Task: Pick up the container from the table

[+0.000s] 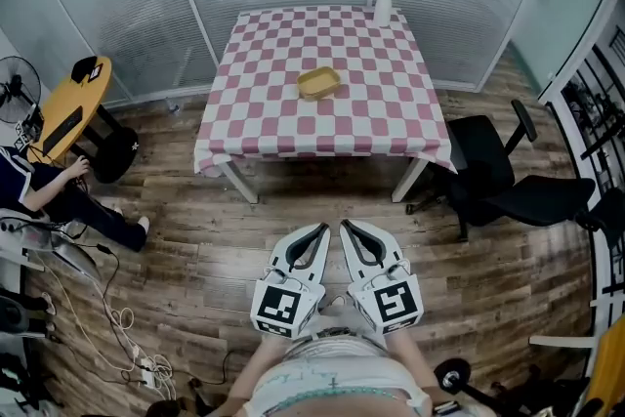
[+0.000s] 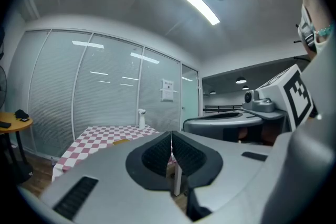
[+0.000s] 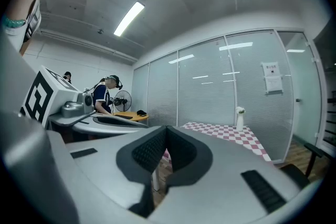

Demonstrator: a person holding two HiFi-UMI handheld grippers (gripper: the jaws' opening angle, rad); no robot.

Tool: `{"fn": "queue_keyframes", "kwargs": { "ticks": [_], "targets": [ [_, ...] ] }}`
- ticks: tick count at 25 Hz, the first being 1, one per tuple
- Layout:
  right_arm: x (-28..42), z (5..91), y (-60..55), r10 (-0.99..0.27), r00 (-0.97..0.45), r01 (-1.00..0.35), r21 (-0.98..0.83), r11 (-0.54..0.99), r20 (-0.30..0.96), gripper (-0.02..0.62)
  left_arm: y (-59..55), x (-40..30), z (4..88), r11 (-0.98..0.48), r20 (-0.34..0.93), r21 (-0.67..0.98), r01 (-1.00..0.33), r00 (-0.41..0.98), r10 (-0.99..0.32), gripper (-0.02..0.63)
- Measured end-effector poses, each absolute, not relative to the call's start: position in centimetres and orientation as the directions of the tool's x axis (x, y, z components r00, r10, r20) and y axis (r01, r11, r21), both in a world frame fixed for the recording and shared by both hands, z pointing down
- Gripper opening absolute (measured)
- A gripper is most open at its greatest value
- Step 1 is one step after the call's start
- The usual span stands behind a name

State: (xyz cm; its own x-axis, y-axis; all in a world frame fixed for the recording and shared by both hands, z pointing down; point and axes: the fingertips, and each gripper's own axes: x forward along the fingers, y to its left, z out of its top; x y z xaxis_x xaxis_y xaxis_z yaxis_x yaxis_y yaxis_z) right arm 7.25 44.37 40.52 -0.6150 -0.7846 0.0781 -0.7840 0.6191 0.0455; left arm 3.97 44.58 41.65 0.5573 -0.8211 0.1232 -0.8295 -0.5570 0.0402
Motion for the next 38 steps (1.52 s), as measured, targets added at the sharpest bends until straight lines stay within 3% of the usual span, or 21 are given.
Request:
{"fn": "queue_keyframes", "kwargs": {
  "ticks": [21, 38],
  "targets": [
    [5.3, 39.7, 30.9, -0.858, -0.511, -0.857, 0.052, 0.513, 0.05, -0.006, 29.7, 2.5, 41.4, -0.681, 0.091, 0.046, -0.731, 0.682, -0.726, 0.017],
    [-2.4, 41.1, 24.5, -0.835, -0.538, -0.835, 0.067, 0.547, 0.112, -0.006, 23.9, -5.4, 43.6, -0.648, 0.124, 0.09, -0.756, 0.654, -0.746, 0.017]
  ]
}}
